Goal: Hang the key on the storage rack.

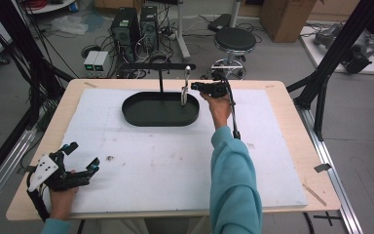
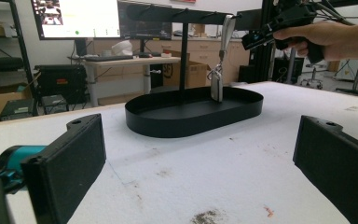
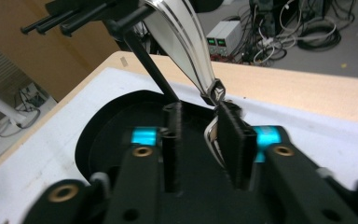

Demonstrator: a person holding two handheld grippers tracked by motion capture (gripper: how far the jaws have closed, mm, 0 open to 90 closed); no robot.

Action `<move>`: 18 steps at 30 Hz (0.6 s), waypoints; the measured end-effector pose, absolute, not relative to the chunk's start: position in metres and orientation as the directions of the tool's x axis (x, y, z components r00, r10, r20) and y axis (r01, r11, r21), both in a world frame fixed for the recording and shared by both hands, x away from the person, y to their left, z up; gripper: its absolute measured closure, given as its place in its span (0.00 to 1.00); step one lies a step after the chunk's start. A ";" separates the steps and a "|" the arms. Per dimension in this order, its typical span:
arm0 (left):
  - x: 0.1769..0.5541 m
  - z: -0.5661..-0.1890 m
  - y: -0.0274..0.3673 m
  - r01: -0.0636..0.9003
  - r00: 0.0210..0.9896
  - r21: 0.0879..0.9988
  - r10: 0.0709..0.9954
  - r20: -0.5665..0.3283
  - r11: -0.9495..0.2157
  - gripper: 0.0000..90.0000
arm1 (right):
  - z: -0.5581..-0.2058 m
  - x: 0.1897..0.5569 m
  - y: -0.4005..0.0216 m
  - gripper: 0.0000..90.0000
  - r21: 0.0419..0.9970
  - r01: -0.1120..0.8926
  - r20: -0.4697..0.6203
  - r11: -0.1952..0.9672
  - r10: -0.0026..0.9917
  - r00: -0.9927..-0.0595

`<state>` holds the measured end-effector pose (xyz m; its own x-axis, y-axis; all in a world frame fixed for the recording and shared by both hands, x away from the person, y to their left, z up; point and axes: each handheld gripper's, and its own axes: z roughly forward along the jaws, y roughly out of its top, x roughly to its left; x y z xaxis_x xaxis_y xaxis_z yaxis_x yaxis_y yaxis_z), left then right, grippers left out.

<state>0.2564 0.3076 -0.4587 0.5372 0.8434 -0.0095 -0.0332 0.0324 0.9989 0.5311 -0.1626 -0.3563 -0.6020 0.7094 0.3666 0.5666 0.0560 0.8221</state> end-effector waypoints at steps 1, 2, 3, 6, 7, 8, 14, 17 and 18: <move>0.256 -0.459 0.308 -0.034 0.537 0.999 0.843 -0.009 0.033 0.03 | -0.355 0.530 -0.163 0.69 0.828 0.558 0.355 0.065 0.709 -0.609; 0.256 -0.459 0.307 -0.034 0.537 0.999 0.844 -0.010 0.033 0.03 | -0.354 0.530 -0.163 0.63 0.833 0.549 0.340 0.075 0.712 -0.614; 0.256 -0.459 0.308 -0.034 0.537 0.999 0.843 -0.009 0.032 0.03 | -0.353 0.529 -0.163 0.55 0.842 0.532 0.319 0.087 0.715 -0.622; 0.256 -0.459 0.308 -0.034 0.537 0.999 0.843 -0.010 0.033 0.03 | -0.353 0.527 -0.165 0.34 0.850 0.517 0.317 0.104 0.684 -0.657; 0.256 -0.459 0.308 -0.034 0.537 0.999 0.843 -0.008 0.031 0.03 | -0.353 0.526 -0.165 0.28 0.851 0.515 0.323 0.107 0.666 -0.672; 0.256 -0.459 0.308 -0.034 0.537 0.999 0.843 -0.004 0.027 0.03 | -0.352 0.525 -0.165 0.24 0.848 0.516 0.319 0.122 0.660 -0.681; 0.256 -0.459 0.307 -0.039 0.537 0.999 0.844 0.001 0.024 0.03 | -0.336 0.498 -0.162 0.19 0.899 0.400 0.195 0.177 0.657 -0.728; 0.256 -0.459 0.307 -0.039 0.537 0.999 0.844 0.001 0.024 0.03 | -0.333 0.485 -0.168 0.14 0.913 0.373 0.189 0.167 0.637 -0.748; 0.256 -0.459 0.307 -0.041 0.537 0.999 0.844 0.002 0.024 0.03 | -0.332 0.480 -0.170 0.14 0.920 0.352 0.168 0.170 0.641 -0.749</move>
<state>0.2556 0.3067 -0.4587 0.5367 0.8438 0.0018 -0.0407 0.0238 0.9989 0.4797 -0.1702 -0.3321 -0.7492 0.6407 0.1681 0.3519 0.1700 0.9205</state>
